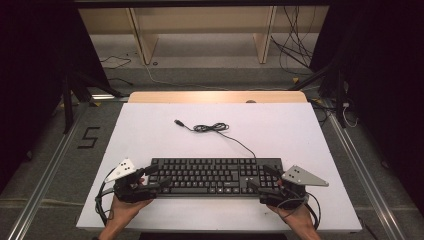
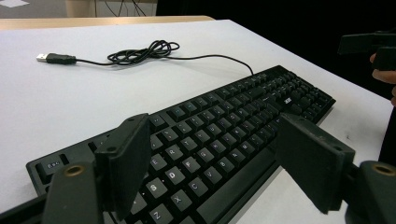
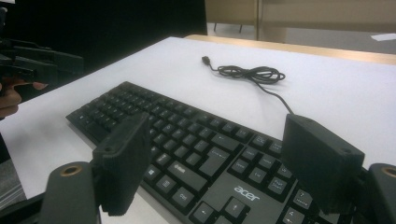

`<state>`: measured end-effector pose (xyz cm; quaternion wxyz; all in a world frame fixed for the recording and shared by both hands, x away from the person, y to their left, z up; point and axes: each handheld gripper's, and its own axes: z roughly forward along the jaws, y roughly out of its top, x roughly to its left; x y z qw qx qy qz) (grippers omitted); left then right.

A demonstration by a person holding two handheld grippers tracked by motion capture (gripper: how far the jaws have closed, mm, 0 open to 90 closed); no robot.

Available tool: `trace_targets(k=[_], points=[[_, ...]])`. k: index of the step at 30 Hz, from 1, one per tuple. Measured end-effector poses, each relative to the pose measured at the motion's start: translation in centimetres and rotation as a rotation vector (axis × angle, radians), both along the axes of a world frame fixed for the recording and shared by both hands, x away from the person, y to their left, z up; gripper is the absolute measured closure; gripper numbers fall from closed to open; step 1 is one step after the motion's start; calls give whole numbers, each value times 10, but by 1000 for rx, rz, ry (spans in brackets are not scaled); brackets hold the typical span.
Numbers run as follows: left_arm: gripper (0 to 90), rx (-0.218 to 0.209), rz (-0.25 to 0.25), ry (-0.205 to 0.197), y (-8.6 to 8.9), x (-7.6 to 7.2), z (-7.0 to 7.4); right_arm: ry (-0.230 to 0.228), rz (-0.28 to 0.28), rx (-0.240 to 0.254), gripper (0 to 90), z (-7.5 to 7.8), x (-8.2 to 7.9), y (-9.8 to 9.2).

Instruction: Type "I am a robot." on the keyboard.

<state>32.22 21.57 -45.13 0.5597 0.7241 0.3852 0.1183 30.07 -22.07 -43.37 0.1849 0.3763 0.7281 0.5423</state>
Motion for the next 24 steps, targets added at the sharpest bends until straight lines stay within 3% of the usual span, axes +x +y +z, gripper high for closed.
trace_targets(k=[24], points=[[245, 1, 8, 0, 0, 0, 0, 8, 19, -6, 255, 0, 3, 10]])
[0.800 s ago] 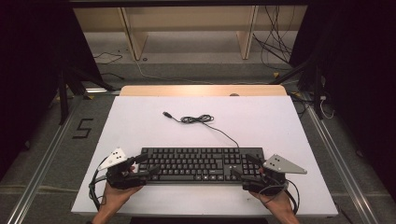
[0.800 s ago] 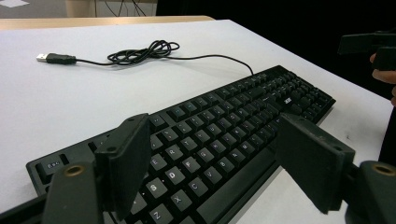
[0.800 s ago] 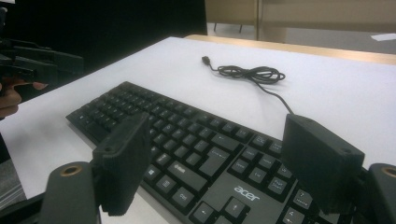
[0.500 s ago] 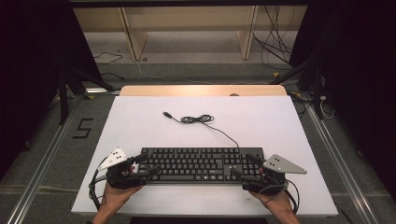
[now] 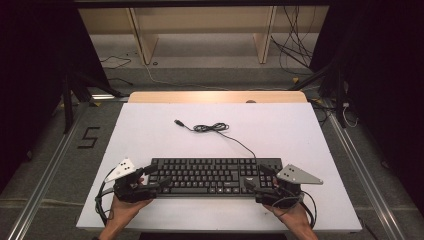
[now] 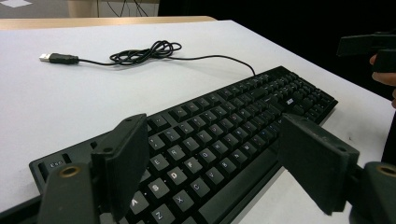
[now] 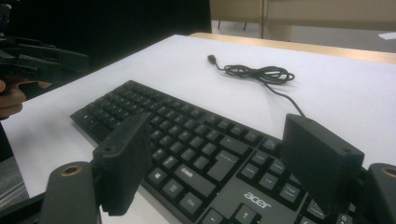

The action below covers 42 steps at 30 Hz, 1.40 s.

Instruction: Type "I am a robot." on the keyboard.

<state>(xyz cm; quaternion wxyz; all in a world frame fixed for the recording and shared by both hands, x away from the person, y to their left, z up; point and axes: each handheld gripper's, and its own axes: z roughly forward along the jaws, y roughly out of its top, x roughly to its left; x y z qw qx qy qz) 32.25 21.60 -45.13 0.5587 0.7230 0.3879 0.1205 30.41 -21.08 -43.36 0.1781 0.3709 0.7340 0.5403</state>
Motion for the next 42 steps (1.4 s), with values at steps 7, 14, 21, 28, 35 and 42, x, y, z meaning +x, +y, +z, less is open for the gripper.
trace_targets(k=[7, 14, 21, 28, 35, 42], points=[[241, 0, 0, 1, 0, 0, 0, 4, 13, 0, 257, 1, 2, 7], [241, 1, 3, 2, 0, 1, 0, 8, 30, -1, 261, 4, 7, 16], [241, -4, 8, 5, 1, 1, 0, 27, 54, -17, 264, 4, 14, 28], [241, 0, 9, 4, 1, 1, 0, 39, 77, -33, 272, 3, 22, 42], [241, 1, 10, 4, 2, 1, 0, 45, 98, -41, 282, 3, 28, 54], [240, 2, 11, 3, 2, 1, 0, 60, 114, -48, 300, 2, 35, 64]])
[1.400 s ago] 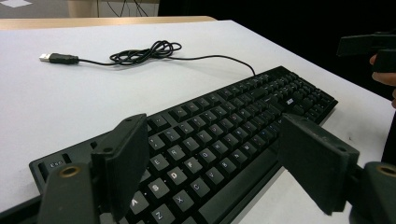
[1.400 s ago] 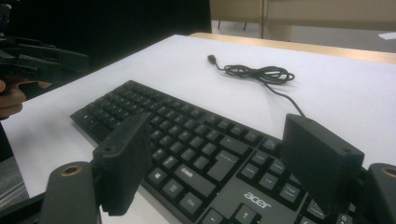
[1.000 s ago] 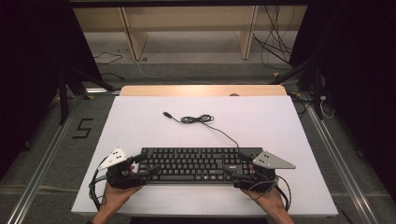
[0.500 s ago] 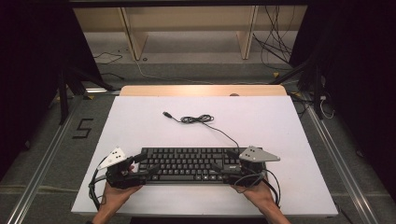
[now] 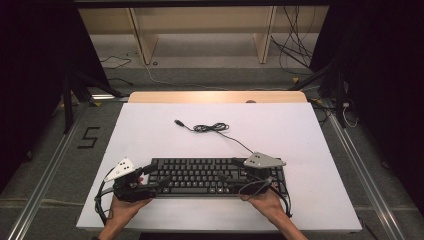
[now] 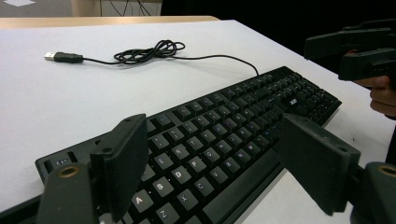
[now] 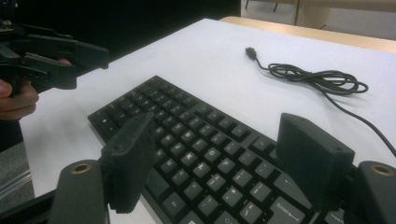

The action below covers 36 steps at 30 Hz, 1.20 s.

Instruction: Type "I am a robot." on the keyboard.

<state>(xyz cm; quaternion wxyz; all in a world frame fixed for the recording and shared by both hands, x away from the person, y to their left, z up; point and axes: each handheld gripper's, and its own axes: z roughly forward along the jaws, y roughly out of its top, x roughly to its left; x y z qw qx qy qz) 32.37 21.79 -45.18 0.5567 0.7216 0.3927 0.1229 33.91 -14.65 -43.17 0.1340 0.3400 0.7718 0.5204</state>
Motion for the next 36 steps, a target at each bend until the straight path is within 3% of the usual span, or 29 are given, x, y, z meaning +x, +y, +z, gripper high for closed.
trace_targets(k=[16, 31, 36], points=[[241, 2, 0, -1, 0, 0, 0, 48, 7, -62, 432, -7, 16, 22], [241, 3, 0, 2, 0, 0, 0, 91, 35, -111, 657, -14, 27, 38], [241, 2, 0, 2, 0, 0, 0, 103, 46, -125, 772, -17, 32, 46]])
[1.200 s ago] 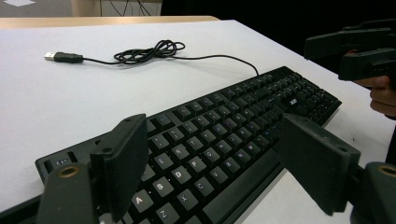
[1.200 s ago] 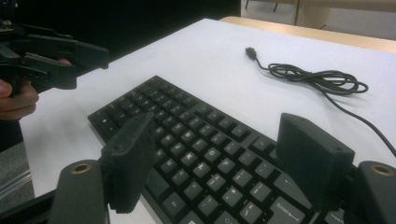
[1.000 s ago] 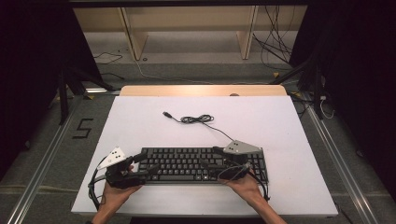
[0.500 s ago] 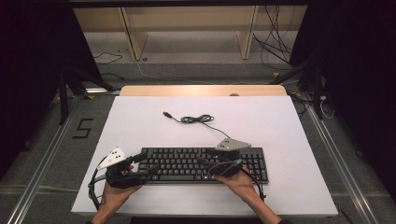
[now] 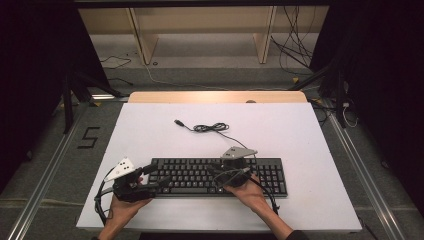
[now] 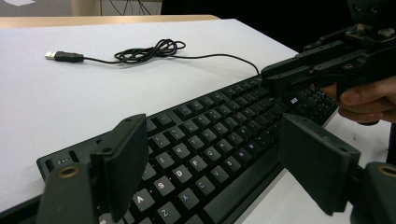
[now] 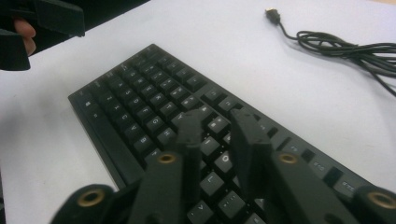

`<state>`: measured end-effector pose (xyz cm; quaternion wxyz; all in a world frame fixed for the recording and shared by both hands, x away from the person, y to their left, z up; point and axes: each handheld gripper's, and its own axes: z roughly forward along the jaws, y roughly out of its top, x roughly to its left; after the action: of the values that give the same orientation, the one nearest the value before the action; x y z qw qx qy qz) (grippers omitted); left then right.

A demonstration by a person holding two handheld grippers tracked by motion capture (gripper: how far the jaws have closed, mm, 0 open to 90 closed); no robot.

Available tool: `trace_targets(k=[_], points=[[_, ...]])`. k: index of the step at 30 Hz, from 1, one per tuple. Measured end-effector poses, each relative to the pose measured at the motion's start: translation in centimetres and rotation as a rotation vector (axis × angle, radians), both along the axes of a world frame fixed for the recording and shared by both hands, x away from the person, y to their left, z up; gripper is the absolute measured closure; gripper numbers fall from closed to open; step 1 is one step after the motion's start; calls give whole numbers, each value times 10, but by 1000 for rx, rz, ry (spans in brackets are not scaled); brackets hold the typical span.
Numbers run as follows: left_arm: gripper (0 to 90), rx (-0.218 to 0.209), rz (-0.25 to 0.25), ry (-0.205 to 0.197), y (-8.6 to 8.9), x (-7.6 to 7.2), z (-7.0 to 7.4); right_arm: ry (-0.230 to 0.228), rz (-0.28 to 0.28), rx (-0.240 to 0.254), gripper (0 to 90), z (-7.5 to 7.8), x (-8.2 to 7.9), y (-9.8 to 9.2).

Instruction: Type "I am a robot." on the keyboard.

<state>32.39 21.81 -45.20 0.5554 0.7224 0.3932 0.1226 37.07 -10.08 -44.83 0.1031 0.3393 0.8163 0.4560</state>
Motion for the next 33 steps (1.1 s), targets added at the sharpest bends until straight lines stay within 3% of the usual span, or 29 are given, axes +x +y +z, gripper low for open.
trace_targets(k=[8, 20, 33], points=[[242, 4, 1, 2, 0, 0, 0, 34, 12, -26, 897, -6, 7, 15], [242, 7, 1, 5, 1, 1, 0, 74, -1, -88, 900, -17, 18, 33], [242, 8, 0, 4, 0, 1, 0, 91, -7, -136, 900, -26, 23, 38]])
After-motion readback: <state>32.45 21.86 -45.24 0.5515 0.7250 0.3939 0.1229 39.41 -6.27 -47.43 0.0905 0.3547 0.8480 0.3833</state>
